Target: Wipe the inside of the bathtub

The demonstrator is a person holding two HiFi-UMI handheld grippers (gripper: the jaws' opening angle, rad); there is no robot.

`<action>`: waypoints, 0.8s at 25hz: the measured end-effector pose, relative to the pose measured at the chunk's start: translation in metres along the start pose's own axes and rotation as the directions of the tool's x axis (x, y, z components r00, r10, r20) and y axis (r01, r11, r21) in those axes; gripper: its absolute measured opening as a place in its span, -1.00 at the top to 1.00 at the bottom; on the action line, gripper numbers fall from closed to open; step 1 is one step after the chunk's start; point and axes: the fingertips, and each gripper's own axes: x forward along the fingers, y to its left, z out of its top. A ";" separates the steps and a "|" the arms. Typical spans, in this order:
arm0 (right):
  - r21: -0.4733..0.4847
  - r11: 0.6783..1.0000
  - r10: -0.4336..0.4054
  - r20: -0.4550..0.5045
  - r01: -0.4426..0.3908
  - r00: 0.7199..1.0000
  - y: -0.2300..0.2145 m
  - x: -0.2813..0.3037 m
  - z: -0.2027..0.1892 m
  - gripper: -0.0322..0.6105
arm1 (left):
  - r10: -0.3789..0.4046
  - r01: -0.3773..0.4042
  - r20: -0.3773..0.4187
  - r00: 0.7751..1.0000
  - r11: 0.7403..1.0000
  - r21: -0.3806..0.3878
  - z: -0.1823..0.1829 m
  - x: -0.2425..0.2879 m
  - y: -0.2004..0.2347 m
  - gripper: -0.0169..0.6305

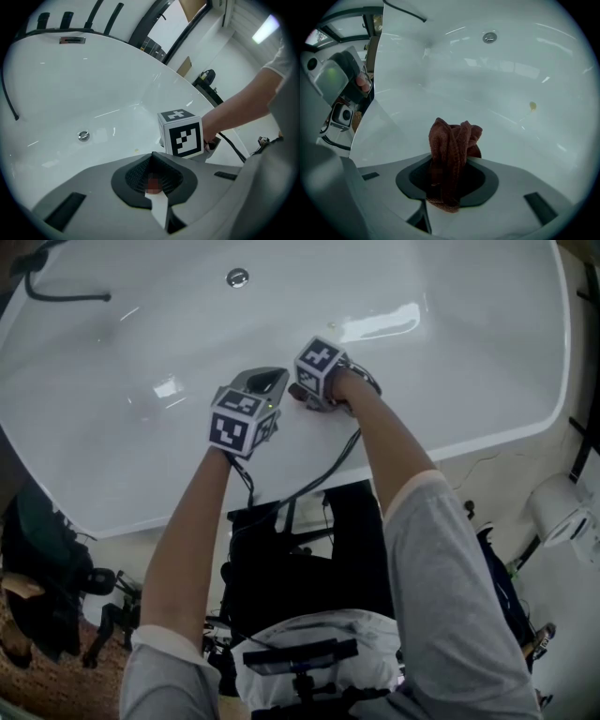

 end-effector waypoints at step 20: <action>0.071 0.991 -0.117 -0.003 0.116 0.993 -0.087 -0.007 -0.015 0.49 | -0.023 0.024 -0.050 0.999 0.999 0.031 -0.014 0.056 0.017 0.92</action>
